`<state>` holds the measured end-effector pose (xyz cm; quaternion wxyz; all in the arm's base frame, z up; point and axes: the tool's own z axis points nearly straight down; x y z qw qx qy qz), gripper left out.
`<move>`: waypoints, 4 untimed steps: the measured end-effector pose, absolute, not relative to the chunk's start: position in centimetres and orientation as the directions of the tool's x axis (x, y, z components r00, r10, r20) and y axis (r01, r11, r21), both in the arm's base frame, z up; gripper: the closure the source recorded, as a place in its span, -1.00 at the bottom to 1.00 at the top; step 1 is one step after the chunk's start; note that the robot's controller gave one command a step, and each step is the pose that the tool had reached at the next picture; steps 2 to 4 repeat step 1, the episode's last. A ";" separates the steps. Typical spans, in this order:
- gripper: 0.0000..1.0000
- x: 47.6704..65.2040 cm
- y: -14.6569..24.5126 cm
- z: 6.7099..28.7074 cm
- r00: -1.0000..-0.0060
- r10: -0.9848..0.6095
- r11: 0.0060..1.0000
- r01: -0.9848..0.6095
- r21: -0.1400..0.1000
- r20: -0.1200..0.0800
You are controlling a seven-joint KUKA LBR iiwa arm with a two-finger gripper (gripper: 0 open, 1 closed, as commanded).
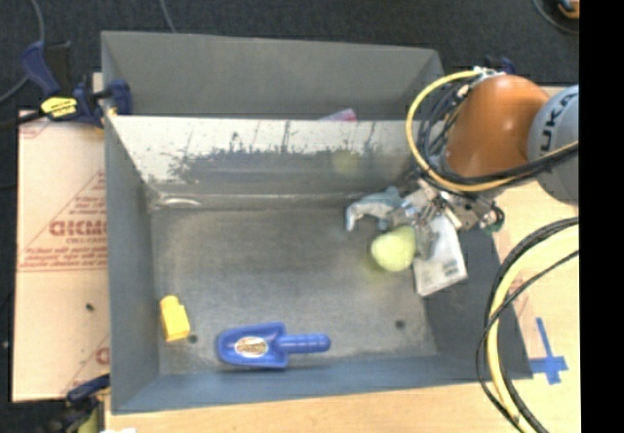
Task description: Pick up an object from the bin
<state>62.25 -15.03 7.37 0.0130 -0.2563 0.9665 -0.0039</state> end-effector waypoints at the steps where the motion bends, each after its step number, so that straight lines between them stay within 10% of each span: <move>1: 1.00 62.3 -7.4 6.9 -0.784 -0.620 0.785 -0.620 -0.019 -0.026; 4: 1.00 62.3 -7.4 6.9 -0.784 -0.620 0.785 -0.620 -0.019 -0.026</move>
Offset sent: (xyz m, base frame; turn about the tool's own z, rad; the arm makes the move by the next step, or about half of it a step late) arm -0.0047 0.0463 0.0975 -0.0964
